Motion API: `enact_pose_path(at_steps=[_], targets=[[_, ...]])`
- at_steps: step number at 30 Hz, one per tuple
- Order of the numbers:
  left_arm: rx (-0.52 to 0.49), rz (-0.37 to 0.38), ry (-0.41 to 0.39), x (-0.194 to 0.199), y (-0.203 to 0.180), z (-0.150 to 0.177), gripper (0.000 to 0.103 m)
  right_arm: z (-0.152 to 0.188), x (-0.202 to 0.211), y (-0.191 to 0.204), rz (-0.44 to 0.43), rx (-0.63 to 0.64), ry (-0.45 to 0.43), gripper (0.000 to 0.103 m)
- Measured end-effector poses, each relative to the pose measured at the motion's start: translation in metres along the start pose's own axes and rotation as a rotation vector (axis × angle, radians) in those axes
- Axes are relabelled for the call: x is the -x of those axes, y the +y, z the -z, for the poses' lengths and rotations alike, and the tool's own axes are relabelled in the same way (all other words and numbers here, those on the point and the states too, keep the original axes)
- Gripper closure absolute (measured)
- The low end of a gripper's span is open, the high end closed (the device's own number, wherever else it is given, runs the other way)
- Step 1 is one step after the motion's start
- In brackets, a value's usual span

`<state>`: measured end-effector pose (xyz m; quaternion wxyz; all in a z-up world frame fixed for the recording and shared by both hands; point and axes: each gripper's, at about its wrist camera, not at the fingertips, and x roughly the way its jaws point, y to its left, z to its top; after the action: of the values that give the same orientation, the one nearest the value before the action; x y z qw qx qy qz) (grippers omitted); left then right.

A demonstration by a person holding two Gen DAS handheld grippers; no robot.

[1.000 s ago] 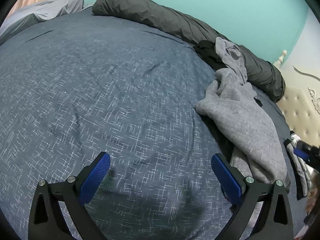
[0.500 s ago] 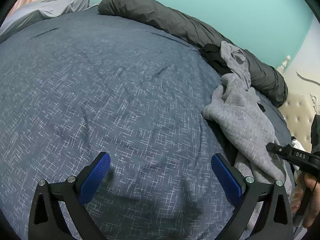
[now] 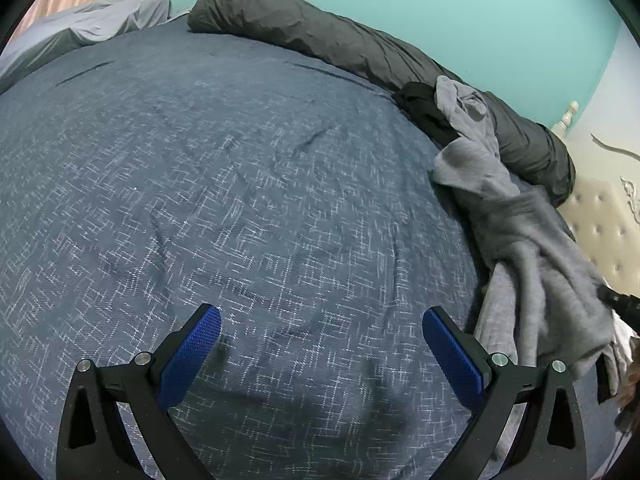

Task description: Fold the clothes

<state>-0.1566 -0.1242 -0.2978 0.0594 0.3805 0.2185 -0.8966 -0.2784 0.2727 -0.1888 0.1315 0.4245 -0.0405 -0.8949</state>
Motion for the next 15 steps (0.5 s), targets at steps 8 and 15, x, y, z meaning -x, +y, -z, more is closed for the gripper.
enact_pose_path(at_steps=[8,15], targets=[[-0.012,0.0,0.002,-0.002,-0.01,0.003,0.0,0.015,0.017,-0.089,0.138,-0.079,0.04,0.099],[-0.02,-0.002,0.01,-0.007,-0.013,0.003,0.0,0.011,0.011,-0.097,0.122,-0.145,0.014,0.086]])
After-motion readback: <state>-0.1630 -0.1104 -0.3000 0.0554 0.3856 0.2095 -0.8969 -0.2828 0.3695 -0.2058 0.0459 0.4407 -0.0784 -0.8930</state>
